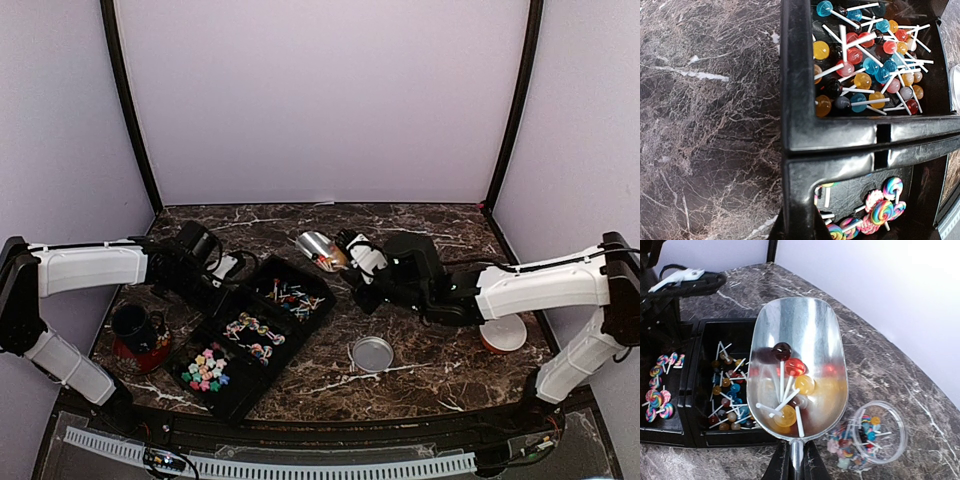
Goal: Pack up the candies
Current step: Scoop the fake candies from the plate, then place the fake candies in the packing box.
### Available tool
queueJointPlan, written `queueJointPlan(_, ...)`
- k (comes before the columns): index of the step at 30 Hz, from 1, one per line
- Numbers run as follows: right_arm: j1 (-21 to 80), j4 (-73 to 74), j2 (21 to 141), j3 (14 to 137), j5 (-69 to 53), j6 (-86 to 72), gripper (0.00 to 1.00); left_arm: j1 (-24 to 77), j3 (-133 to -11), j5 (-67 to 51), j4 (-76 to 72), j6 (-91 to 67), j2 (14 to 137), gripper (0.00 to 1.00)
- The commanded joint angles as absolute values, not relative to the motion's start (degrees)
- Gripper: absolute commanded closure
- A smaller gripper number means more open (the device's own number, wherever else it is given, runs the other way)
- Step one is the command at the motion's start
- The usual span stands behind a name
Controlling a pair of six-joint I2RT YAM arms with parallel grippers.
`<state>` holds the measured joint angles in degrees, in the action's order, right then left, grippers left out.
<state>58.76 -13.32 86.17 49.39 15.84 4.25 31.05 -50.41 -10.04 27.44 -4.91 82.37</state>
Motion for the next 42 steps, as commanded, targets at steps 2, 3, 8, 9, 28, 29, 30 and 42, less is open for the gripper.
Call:
queueJointPlan(2, 56.66, -10.02, 80.05, 48.67, 21.06, 4.82, 1.0, 30.61, -52.27, -13.09, 24.26, -5.95, 78.74, 1.0)
queueJointPlan(3, 56.34, -8.87, 78.71, 48.65, 21.76, 4.83, 1.0, 30.54, -52.29, -13.11, 24.3, -5.97, 78.75, 1.0)
queueJointPlan(8, 54.69, -2.45, 74.15, 48.87, 24.17, 4.51, 1.0, 30.5, -52.27, -13.02, 24.25, -6.06, 78.9, 1.0)
queueJointPlan(9, 54.34, -0.72, 73.46, 49.18, 24.44, 4.37, 1.0, 30.5, -52.25, -13.06, 24.25, -6.02, 78.92, 1.0)
queueJointPlan(28, 52.16, 36.55, 76.09, 64.99, 23.88, -2.14, 1.0, 30.49, -52.2, -12.83, 24.37, -6.08, 79.06, 1.0)
queueJointPlan(29, 51.94, 37.89, 76.76, 65.56, 23.76, -2.26, 1.0, 30.5, -52.21, -12.88, 24.35, -6.14, 79.02, 1.0)
queueJointPlan(30, 51.68, 39.01, 77.34, 67.03, 23.5, -2.28, 1.0, 30.5, -52.19, -12.85, 24.32, -6.15, 78.94, 1.0)
queueJointPlan(42, 47.21, 49.55, 83.17, 74.31, 18.57, -1.15, 1.0, 30.48, -52.21, -13.05, 24.35, -6.15, 78.66, 1.0)
